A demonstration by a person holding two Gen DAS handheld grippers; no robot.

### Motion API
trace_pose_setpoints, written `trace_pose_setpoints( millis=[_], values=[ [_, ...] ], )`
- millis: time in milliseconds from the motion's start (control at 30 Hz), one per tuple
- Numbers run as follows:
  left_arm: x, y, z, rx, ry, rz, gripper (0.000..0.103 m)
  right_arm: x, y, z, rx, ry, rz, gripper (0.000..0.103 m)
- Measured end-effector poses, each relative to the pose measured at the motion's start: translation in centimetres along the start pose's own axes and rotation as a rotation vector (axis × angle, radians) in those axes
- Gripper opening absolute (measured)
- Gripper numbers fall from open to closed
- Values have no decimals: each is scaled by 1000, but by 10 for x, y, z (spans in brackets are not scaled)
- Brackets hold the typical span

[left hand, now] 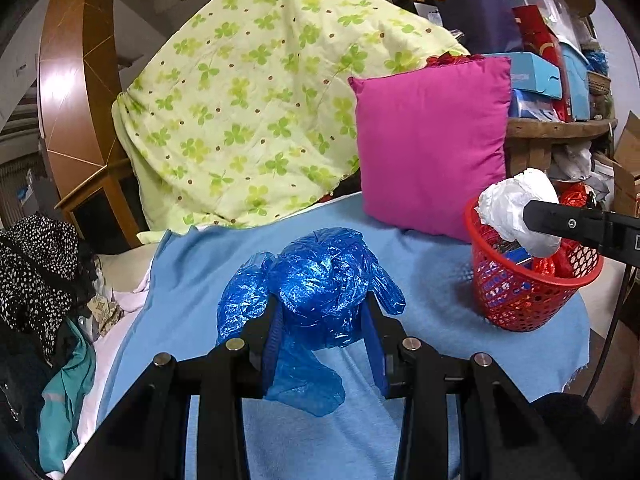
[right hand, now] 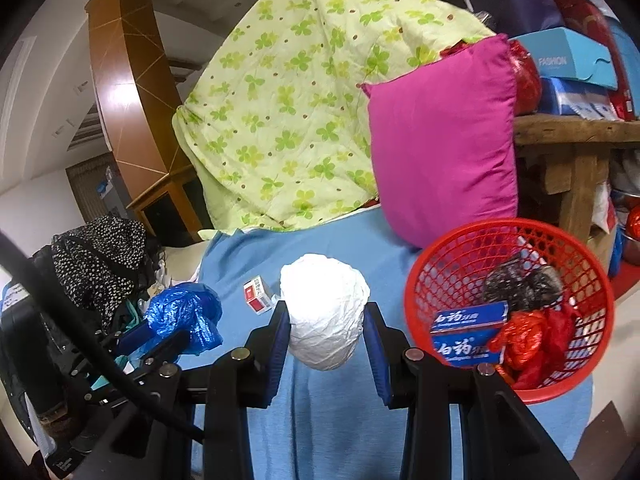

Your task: Collect trash

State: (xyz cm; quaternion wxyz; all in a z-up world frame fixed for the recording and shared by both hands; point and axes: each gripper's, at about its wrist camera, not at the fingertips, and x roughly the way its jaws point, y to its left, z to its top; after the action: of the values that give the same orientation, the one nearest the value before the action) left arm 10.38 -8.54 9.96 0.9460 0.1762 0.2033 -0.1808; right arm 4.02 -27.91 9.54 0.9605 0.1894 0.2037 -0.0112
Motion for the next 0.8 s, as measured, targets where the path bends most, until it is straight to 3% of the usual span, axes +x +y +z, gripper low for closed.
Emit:
trace_pose_setpoints(
  millis=[800],
  values=[
    [-17,-54,23,91,-38,-64,40,-47,-59,9,82,-79,-89,39]
  ],
)
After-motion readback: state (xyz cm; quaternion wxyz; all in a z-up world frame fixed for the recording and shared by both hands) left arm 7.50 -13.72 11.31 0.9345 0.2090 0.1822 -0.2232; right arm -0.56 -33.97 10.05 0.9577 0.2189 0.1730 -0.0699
